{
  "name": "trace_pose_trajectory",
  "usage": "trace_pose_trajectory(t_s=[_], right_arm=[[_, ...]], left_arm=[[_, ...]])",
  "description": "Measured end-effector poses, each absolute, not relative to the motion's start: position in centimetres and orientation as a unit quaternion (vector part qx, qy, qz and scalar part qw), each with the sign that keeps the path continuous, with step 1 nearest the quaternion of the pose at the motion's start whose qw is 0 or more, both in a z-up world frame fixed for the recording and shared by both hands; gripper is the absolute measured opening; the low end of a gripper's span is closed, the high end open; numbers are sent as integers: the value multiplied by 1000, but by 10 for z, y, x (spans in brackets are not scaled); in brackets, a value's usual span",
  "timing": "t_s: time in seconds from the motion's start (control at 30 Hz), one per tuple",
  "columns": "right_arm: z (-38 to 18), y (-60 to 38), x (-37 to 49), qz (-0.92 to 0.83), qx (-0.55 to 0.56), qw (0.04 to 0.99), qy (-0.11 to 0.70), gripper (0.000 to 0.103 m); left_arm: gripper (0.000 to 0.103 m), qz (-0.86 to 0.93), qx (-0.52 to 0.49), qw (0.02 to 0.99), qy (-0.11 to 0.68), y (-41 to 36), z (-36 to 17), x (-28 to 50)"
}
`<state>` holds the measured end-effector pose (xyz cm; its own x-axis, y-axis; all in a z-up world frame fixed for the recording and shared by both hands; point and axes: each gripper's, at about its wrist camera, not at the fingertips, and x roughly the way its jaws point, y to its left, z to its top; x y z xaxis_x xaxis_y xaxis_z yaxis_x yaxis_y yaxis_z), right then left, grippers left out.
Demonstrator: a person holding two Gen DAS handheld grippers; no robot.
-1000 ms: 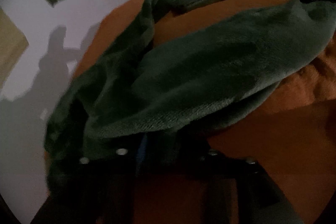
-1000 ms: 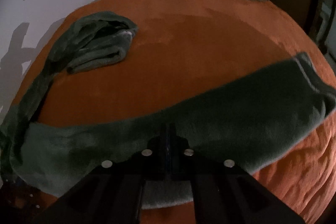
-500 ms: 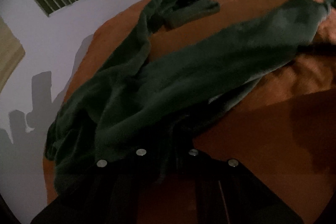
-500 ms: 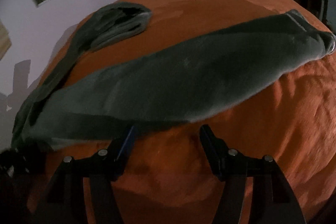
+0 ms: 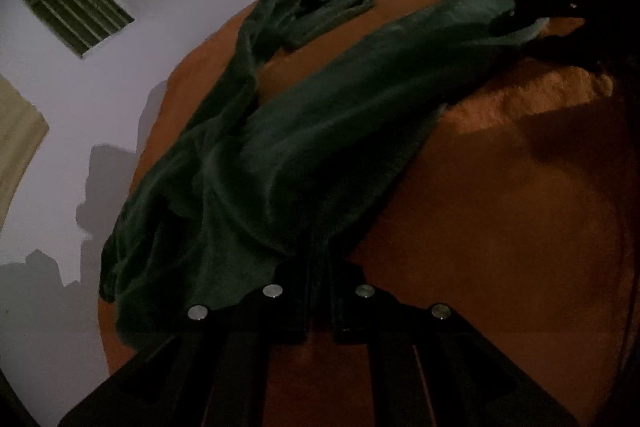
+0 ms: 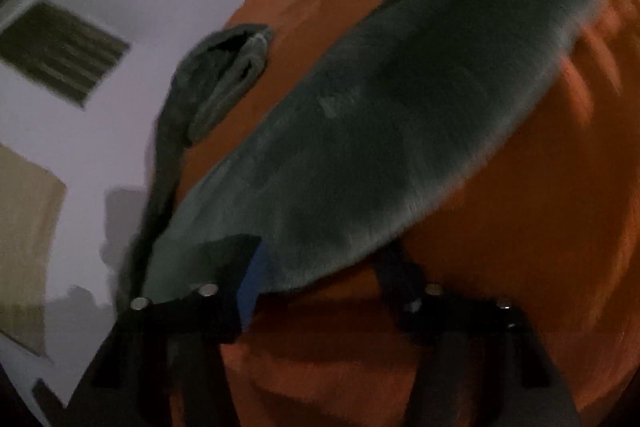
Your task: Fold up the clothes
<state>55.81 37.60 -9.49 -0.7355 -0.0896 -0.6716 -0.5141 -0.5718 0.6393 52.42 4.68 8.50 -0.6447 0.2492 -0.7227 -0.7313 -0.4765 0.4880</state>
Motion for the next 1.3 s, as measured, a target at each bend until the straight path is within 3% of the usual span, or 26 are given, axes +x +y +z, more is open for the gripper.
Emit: trace_pose_trajectory(t_s=[0.03, 0.07, 0.3, 0.4, 0.5, 0.63, 0.77, 1.0, 1.17, 1.3], right_arm=[[-89, 381, 556, 824, -329, 135, 441, 17], [-83, 386, 554, 829, -319, 139, 437, 5], [-22, 409, 513, 859, -309, 145, 380, 5], [-18, 434, 473, 850, -367, 140, 352, 11], [-50, 460, 432, 823, -445, 119, 332, 16], [-68, 486, 434, 802, -471, 50, 364, 19], [-44, 520, 489, 804, -459, 38, 376, 62], [0, 652, 598, 834, -406, 185, 324, 64], [-10, 740, 680, 821, -393, 288, 298, 65], [-35, 752, 728, 845, -386, 260, 263, 65]], left_arm=[[7, 809, -292, 304, 410, 47, 85, 522], [7, 810, -292, 305, 408, 47, 87, 522], [7, 823, -281, 286, 403, 45, 89, 520], [7, 834, -303, 262, 379, 40, 87, 498], [7, 843, -325, 242, 355, 35, 86, 479], [10, 837, -343, 255, 341, 34, 87, 474], [33, 836, -346, 276, 323, 33, 98, 477], [42, 863, -428, 195, 184, -11, 134, 419], [45, 870, -474, 103, 94, -78, 135, 376], [45, 851, -520, 63, 52, -121, 126, 356]])
